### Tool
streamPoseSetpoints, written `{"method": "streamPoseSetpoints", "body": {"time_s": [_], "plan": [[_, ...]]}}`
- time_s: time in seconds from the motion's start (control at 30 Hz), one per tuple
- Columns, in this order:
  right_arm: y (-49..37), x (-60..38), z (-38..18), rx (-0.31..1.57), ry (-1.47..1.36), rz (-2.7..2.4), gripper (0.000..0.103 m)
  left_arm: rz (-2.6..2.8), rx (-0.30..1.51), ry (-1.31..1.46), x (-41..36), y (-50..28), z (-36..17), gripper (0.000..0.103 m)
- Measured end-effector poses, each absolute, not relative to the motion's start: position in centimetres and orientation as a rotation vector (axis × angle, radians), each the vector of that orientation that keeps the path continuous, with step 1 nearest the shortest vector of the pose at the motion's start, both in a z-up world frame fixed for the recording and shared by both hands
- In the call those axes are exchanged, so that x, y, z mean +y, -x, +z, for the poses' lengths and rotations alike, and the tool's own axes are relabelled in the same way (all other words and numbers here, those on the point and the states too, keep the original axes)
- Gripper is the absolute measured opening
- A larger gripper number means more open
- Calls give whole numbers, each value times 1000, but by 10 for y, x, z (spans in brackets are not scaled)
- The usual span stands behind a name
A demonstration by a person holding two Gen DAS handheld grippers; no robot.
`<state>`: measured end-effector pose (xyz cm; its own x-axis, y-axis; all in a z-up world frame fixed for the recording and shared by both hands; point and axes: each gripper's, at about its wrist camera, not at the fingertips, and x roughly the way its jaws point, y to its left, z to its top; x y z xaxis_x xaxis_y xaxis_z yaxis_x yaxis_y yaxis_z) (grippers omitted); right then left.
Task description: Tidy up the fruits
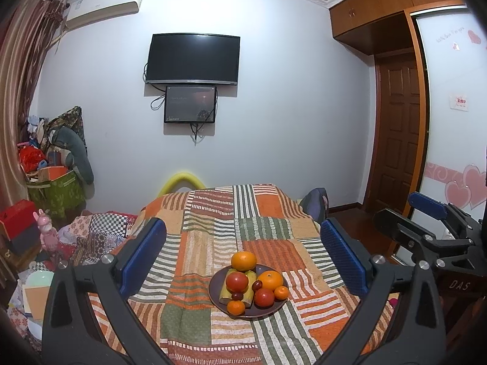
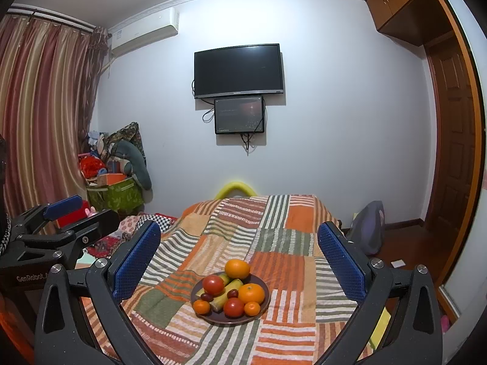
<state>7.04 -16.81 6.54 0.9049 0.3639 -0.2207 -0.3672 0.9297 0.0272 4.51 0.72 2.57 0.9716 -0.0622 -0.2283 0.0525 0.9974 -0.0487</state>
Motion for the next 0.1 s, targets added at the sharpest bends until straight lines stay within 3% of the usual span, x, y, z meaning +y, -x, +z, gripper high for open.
{"method": "streamPoseSetpoints", "body": {"time_s": [0.1], "plan": [[-72,-168,65,229,16,375,103,-57,237,44,8,-47,25,103]]}}
